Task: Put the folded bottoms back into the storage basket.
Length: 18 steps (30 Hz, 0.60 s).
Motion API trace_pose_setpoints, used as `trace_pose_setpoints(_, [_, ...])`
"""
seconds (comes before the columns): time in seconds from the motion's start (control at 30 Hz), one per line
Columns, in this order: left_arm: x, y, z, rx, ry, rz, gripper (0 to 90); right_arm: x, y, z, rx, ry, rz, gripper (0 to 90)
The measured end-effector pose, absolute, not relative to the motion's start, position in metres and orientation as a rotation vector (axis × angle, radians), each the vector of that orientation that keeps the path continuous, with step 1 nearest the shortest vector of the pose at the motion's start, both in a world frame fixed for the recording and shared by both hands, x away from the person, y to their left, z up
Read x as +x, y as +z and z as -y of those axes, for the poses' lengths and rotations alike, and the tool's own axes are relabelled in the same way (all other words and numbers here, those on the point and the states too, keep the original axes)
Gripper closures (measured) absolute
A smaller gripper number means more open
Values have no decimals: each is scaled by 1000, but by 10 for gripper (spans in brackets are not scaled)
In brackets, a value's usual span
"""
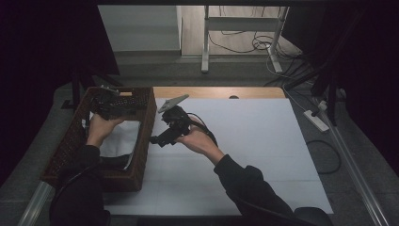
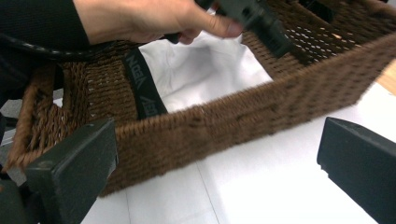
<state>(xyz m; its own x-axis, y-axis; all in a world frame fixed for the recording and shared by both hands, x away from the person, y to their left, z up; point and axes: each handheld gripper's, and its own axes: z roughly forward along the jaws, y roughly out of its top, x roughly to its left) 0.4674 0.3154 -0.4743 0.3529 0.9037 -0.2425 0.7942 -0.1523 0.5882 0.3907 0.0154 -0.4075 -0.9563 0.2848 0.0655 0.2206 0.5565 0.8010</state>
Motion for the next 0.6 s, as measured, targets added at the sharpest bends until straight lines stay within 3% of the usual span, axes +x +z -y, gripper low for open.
trace_pose_setpoints(0.03, [469,-478,-313,2005,202,-1478,186,391,-408,-15,440,1378,-2708,0])
trace_pose_setpoints(0.07, [470,-481,-311,2031,185,-1483,272,391,-405,-6,450,1373,-2701,0])
trace_pose_setpoints(0.1, [471,-483,-308,2065,173,-1485,272,391,-405,-6,450,1373,-2701,0])
trace_pose_setpoints(0.27, [478,-493,-291,2201,117,-1453,506,392,-406,15,494,1391,-2683,0])
trace_pose_setpoints(0.5, [488,-504,-267,2406,131,-1450,642,392,-414,25,510,1377,-2692,0])
trace_pose_setpoints(0.53, [489,-506,-263,2444,155,-1449,769,393,-416,27,513,1373,-2695,0])
trace_pose_setpoints(0.6, [491,-504,-258,2484,200,-1452,853,392,-417,27,519,1373,-2694,0])
